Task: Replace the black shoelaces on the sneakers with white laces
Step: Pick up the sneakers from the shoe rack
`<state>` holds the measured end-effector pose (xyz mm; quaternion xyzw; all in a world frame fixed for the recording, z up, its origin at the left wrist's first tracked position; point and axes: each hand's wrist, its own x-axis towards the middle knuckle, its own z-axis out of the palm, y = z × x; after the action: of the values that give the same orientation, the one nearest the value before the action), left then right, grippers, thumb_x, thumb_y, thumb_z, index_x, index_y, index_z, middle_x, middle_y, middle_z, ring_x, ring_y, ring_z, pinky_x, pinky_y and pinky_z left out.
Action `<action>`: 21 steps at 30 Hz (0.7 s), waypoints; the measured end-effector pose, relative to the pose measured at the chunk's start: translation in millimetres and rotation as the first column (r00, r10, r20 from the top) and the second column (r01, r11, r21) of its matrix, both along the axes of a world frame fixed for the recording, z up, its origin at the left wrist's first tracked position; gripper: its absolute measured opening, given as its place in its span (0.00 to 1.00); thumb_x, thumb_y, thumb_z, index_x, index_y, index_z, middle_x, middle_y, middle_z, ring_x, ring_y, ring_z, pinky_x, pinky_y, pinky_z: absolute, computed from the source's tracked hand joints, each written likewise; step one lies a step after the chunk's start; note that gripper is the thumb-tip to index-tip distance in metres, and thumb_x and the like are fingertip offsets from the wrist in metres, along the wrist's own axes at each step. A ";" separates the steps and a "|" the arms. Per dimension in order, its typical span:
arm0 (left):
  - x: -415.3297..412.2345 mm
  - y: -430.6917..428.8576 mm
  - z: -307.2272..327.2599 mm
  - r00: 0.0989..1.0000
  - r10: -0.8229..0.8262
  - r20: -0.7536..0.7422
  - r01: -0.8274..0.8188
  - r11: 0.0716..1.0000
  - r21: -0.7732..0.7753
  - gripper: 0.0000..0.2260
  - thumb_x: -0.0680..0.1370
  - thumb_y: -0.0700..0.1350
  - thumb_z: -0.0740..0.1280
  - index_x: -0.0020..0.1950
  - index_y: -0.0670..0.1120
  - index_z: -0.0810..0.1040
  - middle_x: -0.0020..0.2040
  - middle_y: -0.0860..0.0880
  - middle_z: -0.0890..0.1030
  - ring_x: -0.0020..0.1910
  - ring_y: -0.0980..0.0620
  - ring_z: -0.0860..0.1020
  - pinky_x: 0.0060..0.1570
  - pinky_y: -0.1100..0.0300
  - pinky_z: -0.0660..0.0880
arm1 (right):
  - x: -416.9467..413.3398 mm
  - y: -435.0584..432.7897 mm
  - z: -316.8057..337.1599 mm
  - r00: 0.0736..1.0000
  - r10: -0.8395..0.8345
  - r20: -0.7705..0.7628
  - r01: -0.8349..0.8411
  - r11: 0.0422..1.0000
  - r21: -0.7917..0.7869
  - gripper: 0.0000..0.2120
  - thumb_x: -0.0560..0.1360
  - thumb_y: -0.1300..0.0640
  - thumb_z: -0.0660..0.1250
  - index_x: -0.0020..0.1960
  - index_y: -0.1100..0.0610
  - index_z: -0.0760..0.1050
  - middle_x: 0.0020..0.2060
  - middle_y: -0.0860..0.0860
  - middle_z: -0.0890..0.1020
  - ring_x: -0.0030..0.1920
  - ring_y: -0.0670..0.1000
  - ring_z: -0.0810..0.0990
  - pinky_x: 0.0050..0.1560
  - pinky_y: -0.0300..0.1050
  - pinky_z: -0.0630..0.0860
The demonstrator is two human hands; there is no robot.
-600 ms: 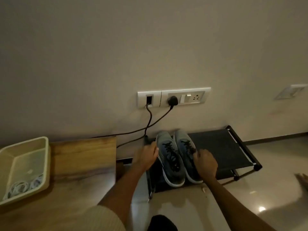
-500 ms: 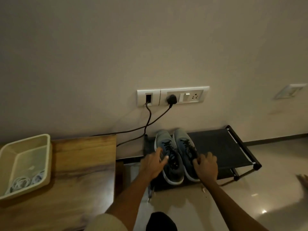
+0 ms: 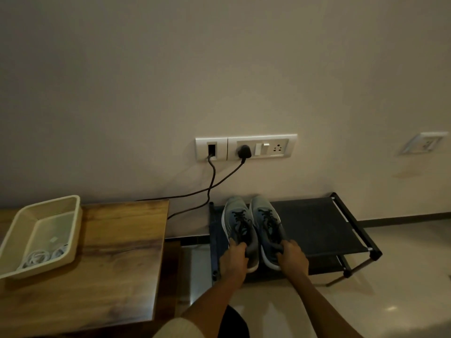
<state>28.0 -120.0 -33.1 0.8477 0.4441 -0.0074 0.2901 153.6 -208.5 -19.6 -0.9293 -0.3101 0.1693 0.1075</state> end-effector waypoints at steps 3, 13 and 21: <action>-12.4 6.2 13.9 0.994 0.009 0.109 -0.016 0.998 0.062 0.10 0.77 0.40 0.64 0.58 0.45 0.75 0.62 0.45 0.72 0.56 0.43 0.76 0.53 0.51 0.75 | -11.5 2.1 16.7 0.998 -0.004 0.063 -0.001 0.997 0.082 0.11 0.76 0.55 0.63 0.57 0.56 0.75 0.57 0.55 0.75 0.54 0.56 0.77 0.50 0.48 0.75; -128.3 -3.6 86.7 0.931 0.030 0.363 -0.105 0.976 0.188 0.08 0.75 0.38 0.66 0.52 0.46 0.78 0.51 0.48 0.80 0.51 0.50 0.78 0.45 0.58 0.76 | -101.2 6.7 112.9 0.991 0.097 0.089 -0.113 0.975 0.193 0.08 0.74 0.59 0.65 0.52 0.57 0.77 0.46 0.56 0.81 0.46 0.57 0.80 0.40 0.46 0.74; -250.6 1.5 121.9 0.890 0.111 0.443 -0.257 0.924 0.284 0.09 0.73 0.37 0.69 0.52 0.46 0.79 0.48 0.49 0.81 0.47 0.52 0.78 0.43 0.58 0.75 | -206.3 24.0 142.9 0.970 0.238 0.055 -0.242 0.908 0.341 0.08 0.74 0.57 0.66 0.52 0.57 0.77 0.48 0.56 0.81 0.48 0.57 0.80 0.43 0.46 0.76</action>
<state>-222.7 -118.5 88.9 0.8194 0.4457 0.2781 0.2293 -52.7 -184.5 123.2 -0.8519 -0.4474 0.1184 0.2452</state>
